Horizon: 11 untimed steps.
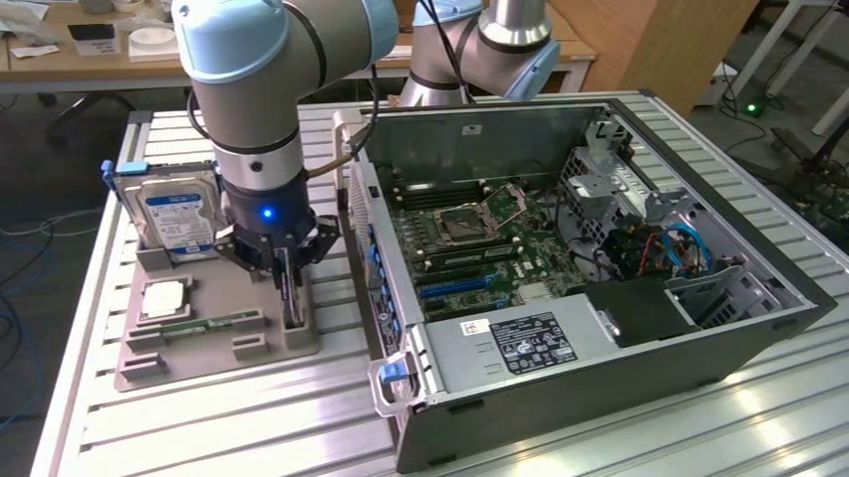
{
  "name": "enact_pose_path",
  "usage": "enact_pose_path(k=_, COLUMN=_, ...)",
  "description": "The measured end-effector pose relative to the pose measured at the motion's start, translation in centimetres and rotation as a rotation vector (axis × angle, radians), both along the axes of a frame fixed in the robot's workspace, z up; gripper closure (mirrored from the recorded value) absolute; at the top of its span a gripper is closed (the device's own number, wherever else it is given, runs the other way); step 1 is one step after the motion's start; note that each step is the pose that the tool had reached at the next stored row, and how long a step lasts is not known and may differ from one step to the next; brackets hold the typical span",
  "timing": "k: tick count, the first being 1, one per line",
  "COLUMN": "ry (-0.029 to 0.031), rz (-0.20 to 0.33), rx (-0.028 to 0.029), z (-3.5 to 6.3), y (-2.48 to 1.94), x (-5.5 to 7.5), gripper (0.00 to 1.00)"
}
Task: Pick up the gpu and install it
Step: 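Pick up the gpu and move the gpu toward the slot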
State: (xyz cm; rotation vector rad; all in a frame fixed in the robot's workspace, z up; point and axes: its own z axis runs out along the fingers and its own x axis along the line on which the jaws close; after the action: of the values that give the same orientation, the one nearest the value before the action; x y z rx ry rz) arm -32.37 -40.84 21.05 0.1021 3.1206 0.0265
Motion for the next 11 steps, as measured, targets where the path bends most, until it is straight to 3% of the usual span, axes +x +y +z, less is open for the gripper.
enact_pose_path(k=11, ry=0.0, rz=0.0, rx=0.0, z=0.0, y=0.0, x=0.0, gripper=0.72)
